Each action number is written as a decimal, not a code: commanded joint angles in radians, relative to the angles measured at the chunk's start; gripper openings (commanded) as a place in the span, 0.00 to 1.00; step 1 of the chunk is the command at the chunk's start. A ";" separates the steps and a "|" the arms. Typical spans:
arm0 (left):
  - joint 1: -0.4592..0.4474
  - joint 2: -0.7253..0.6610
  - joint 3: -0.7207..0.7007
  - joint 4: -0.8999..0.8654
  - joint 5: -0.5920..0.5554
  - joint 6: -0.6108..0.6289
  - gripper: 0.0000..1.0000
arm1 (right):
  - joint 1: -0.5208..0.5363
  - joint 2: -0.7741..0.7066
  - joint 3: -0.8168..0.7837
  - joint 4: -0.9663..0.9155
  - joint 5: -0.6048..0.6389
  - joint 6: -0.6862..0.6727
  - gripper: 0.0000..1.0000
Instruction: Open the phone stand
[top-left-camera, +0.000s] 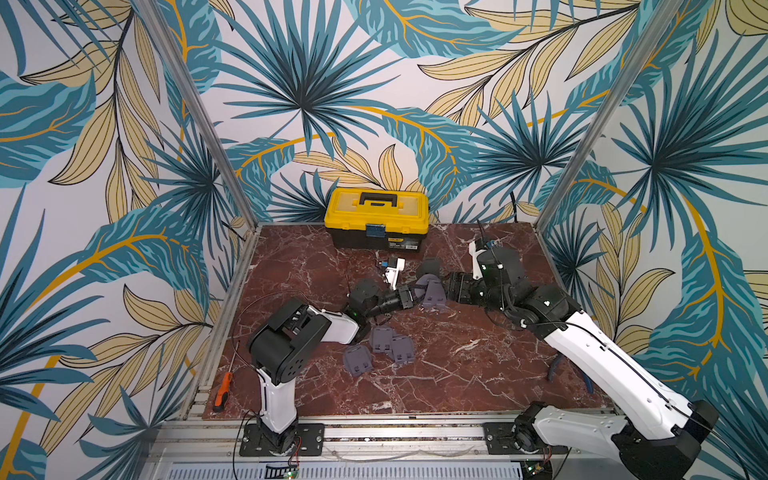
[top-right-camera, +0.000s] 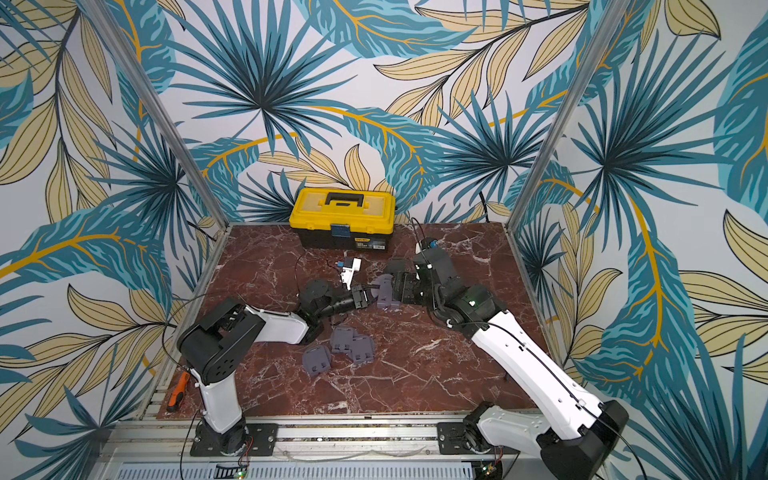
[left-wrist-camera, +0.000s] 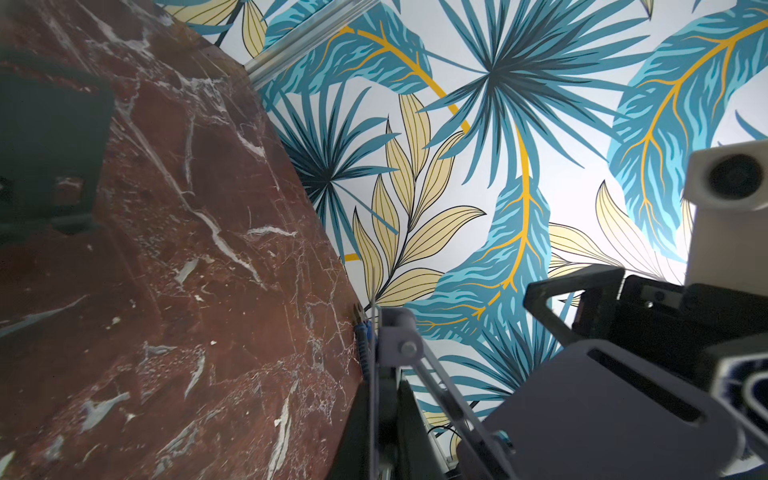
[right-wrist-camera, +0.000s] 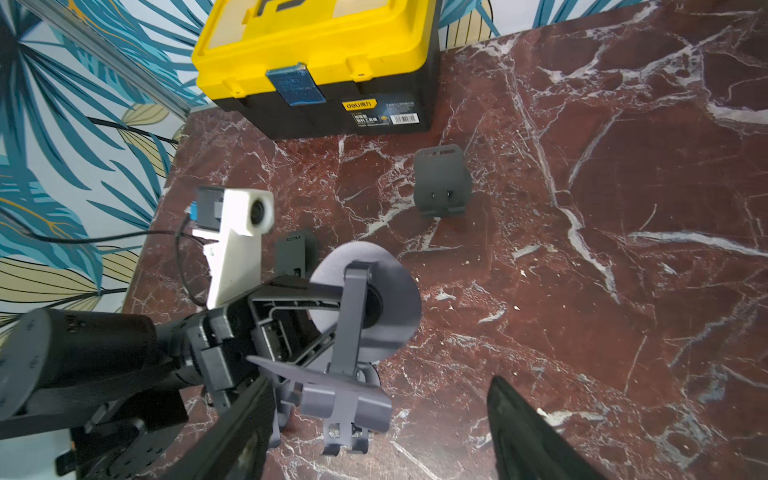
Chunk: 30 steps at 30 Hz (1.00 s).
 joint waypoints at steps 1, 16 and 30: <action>0.007 0.017 0.024 0.062 0.011 -0.035 0.00 | 0.023 0.026 -0.016 -0.038 0.044 -0.017 0.80; 0.014 0.048 0.040 0.061 0.001 -0.065 0.00 | 0.106 0.122 0.030 -0.011 0.082 -0.034 0.84; 0.014 0.049 0.037 0.061 -0.007 -0.067 0.00 | 0.113 0.196 0.092 -0.023 0.092 -0.047 0.84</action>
